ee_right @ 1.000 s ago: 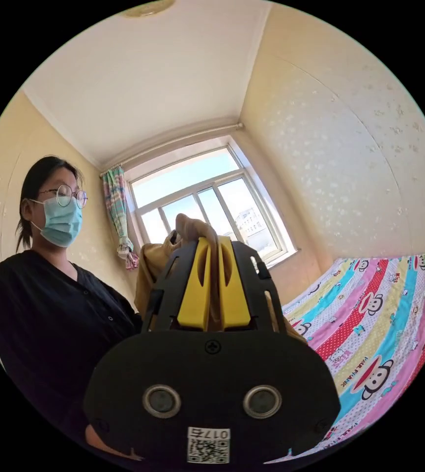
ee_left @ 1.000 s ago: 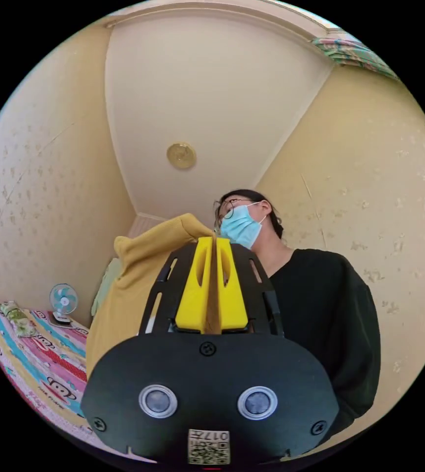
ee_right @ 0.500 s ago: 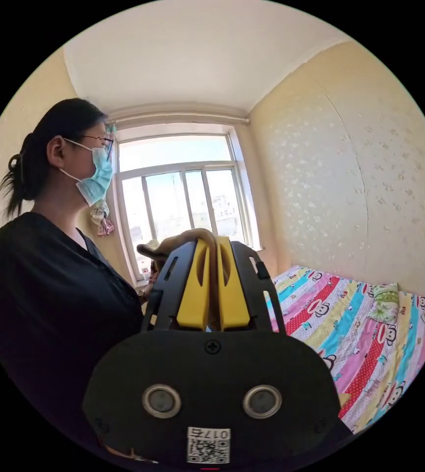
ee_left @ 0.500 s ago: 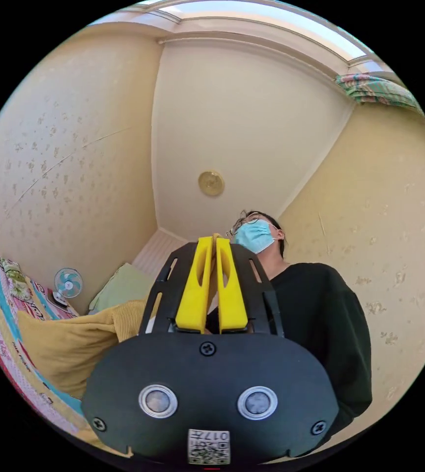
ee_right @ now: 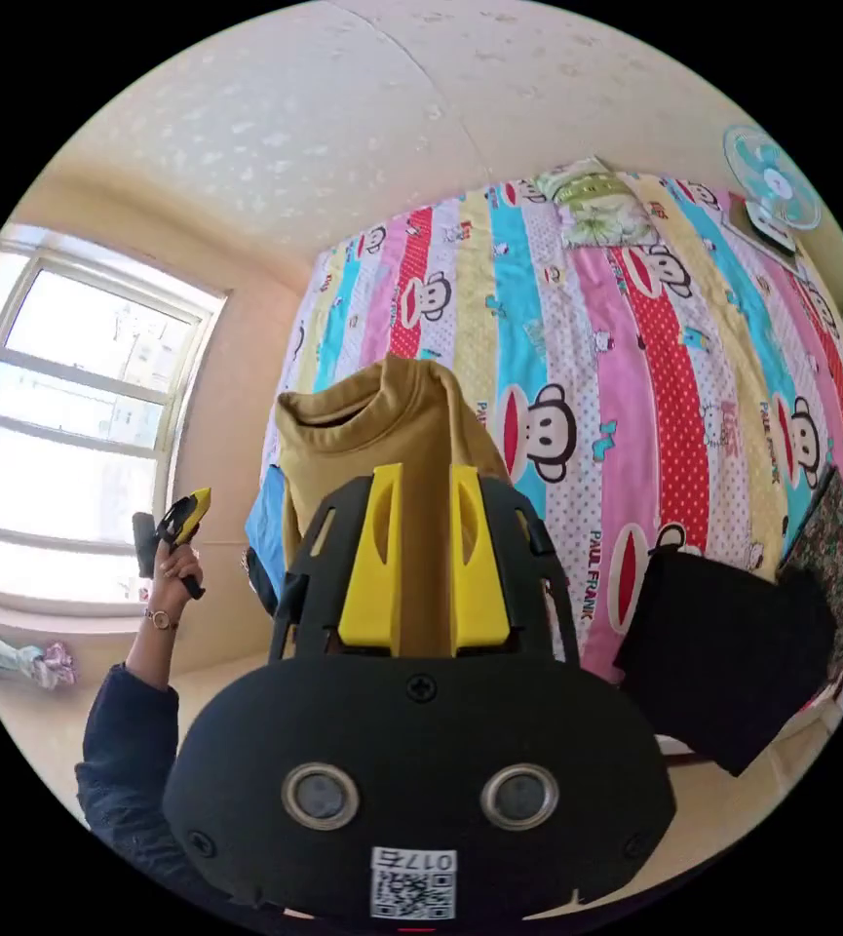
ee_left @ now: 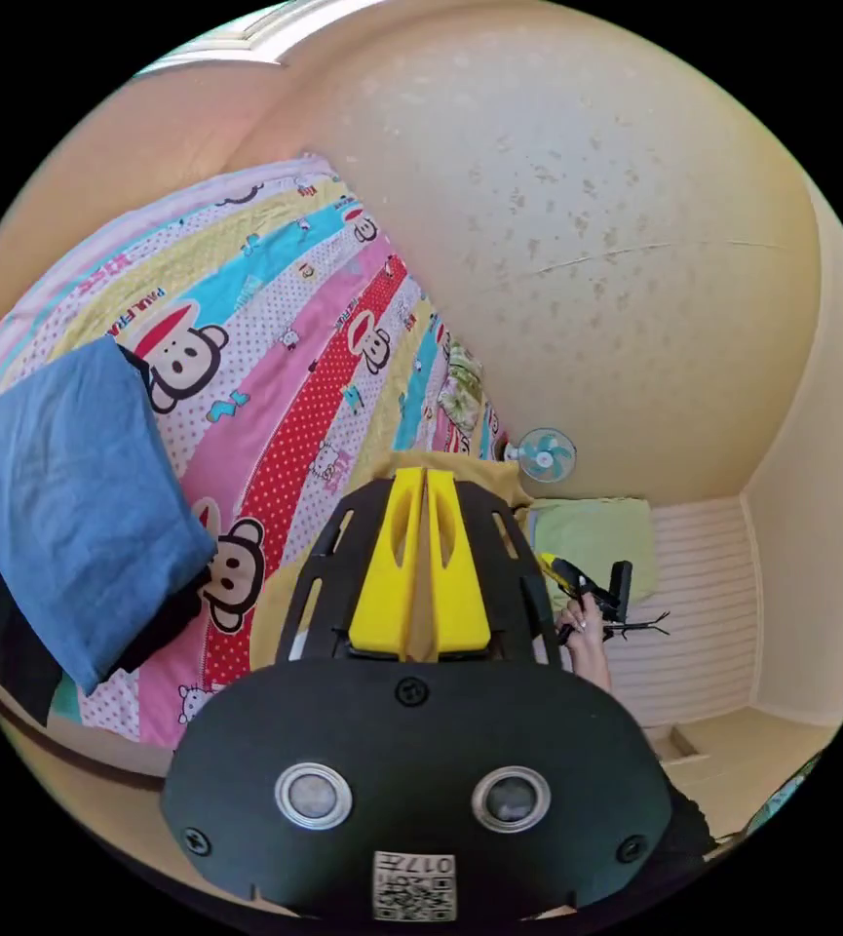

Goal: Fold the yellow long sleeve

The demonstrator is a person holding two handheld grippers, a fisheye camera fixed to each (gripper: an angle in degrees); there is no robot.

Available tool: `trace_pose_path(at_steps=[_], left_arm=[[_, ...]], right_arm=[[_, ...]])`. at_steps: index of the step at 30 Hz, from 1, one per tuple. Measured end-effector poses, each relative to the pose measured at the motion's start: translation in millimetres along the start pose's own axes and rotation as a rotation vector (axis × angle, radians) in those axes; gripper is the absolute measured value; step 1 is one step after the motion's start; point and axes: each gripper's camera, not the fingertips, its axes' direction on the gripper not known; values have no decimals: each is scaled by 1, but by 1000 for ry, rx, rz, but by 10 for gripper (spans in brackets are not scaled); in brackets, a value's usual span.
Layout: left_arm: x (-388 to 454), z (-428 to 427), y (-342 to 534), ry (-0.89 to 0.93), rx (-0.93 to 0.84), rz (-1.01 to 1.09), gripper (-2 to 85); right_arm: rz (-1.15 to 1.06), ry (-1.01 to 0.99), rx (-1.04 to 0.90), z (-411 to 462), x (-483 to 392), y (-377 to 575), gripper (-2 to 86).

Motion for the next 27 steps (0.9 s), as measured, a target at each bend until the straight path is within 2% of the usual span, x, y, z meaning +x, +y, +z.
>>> trace_pose_path(at_steps=[1,3,5,7,9,12,15,17,20,22,25,27], left_arm=[[-31,14,22,-2,-59,-32,-3],[-66,32,65,-80,-168,40,-1],[-107,52,116,-237,-334,47,4],[-166,70,183,-402,-555,-24,19],[-193,66,220,-421,-605,-86,34],[-214,45,248,-393,-572,-189,58],[-206,18,243,-507,-495,-176,81],[-195,5,238,-588,-465,-128,93],[-198,12,244,-540,-579,-115,117],[-210,24,265,-583,-713,-166,115],[-198,6,283,-684,-688,-119,92],[-192,-8,281,-711,-751,-72,63]], right_arm=[[48,-55,-29,28,22,12,68],[23,-97,-105,70,49,37,64],[21,17,-325,133,92,81,60],[77,112,-463,165,129,119,67],[180,115,-527,176,164,150,71],[342,-6,-495,165,206,176,69],[468,-34,-432,145,233,177,68],[611,-107,-321,126,253,178,66],[796,-304,-189,113,273,187,62],[860,-403,-103,106,279,193,57],[932,-479,-16,94,287,200,49],[959,-481,15,86,293,202,46]])
